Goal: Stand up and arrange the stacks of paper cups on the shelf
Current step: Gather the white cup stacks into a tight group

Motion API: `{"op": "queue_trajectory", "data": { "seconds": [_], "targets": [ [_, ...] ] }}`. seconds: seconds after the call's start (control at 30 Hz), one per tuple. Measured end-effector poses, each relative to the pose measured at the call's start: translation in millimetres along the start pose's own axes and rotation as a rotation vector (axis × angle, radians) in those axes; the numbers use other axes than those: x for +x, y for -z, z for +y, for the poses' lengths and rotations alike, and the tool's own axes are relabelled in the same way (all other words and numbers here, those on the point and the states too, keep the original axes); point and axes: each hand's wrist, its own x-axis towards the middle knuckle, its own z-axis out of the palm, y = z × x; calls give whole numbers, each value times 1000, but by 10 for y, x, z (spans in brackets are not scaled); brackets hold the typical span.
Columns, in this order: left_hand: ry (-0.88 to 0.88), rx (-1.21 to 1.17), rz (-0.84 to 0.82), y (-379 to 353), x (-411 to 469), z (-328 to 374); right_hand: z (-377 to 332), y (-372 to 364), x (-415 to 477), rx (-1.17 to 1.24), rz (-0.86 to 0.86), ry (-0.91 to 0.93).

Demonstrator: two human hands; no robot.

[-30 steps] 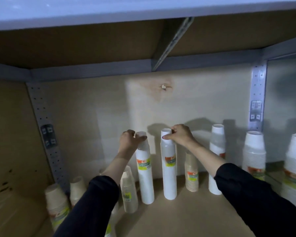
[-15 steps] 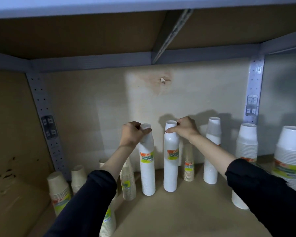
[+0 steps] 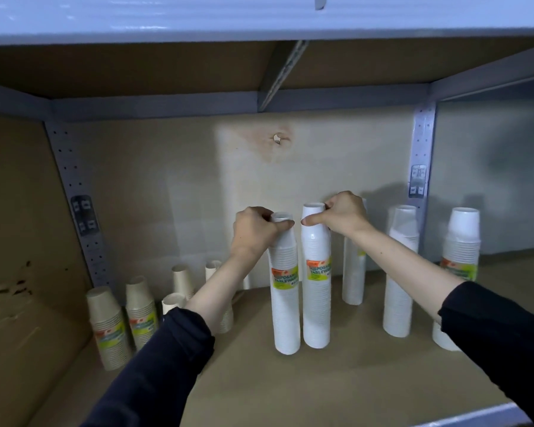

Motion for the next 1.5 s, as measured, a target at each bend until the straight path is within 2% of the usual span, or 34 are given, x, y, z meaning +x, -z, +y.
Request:
{"op": "queue_trajectory", "data": {
  "seconds": [0.27,0.47,0.73,0.9,1.27,1.5],
  "targets": [
    [1,0,-27,1,-177,12,23,-58,-250,-52,-7,3],
    [16,-1,-50,29,-185,-23,100,-174,-323,-13,60,-43],
    [28,81,-236,-12,-157,-178,287,-239,-346,-1,-141,-12],
    [27,96,-273,-33,-168,-235,453,-312,-410,15,-147,-23],
    [-5,128,-248,-33,-112,-189,485,-283,-380,44,-123,-2],
    [-160,76,-63,-4,53,230,505,168,-211,127,18,-6]
  ]
}}
